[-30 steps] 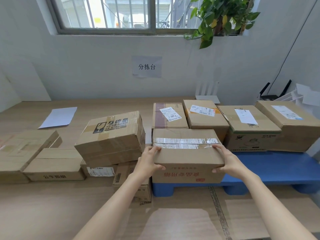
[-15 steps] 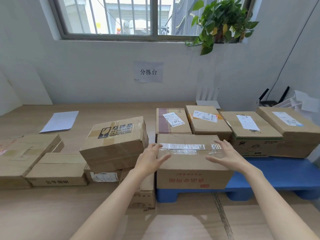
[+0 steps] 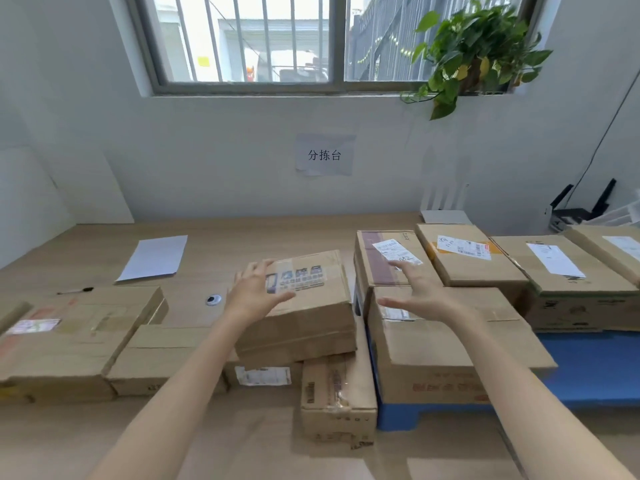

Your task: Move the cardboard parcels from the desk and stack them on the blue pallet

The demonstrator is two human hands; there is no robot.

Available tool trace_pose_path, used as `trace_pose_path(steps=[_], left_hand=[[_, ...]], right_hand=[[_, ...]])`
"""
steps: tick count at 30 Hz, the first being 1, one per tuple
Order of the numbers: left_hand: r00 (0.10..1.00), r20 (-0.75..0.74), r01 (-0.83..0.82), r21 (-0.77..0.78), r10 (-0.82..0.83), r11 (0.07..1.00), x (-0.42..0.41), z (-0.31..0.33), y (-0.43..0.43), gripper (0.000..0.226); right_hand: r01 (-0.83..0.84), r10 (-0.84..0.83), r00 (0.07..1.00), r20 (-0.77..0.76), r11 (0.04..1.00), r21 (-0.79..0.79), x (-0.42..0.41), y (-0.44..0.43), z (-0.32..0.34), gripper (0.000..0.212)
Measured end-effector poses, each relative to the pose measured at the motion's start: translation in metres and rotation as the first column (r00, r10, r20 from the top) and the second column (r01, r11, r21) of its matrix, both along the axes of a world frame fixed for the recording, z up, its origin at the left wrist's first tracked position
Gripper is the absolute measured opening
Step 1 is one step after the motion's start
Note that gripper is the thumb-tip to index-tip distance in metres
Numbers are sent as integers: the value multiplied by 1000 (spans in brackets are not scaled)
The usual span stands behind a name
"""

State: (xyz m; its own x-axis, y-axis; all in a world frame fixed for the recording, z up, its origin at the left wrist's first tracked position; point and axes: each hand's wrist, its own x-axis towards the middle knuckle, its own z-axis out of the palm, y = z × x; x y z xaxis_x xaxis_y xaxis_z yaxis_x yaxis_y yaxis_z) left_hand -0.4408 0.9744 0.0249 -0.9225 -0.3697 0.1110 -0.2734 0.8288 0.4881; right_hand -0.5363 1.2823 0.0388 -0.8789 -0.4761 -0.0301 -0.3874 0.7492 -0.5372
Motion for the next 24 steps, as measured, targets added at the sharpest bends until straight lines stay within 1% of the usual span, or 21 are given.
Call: trace_pose_path(steps=[4, 8, 11, 12, 14, 15, 18, 21, 24], left_hand=[[984, 175, 15, -27, -10, 1000, 6, -19, -48, 110], [944, 325, 38, 34, -48, 999, 6, -44, -80, 130], [905, 402, 106, 109, -141, 988, 3, -59, -97, 139], [896, 406, 127, 149, -177, 981, 2, -63, -101, 144], [887, 408, 154, 179, -215, 972, -1, -69, -107, 150], [886, 404, 165, 187, -229, 968, -1, -70, -108, 148], [890, 360, 208, 225, -280, 952, -4, -72, -108, 135], [901, 310, 228, 258, -304, 939, -7, -71, -109, 127], [905, 262, 251, 307, -335, 918, -10, -65, -115, 123]], right_hand=[[-28, 25, 998, 55, 998, 48, 6, -53, -11, 99], [-29, 22, 993, 117, 998, 56, 8, -89, -24, 109], [6, -16, 990, 141, 997, 74, 6, -103, -35, 116], [19, -31, 989, 142, 996, 84, 7, -106, -37, 117], [43, -58, 987, 149, 994, 103, 7, -112, -42, 119], [50, -68, 986, 151, 992, 115, 8, -114, -44, 120], [78, -95, 987, 131, 989, 129, 9, -119, -50, 115], [111, -119, 986, 113, 991, 81, 10, -123, -53, 109], [130, -132, 984, 116, 991, 25, 9, -124, -49, 107]])
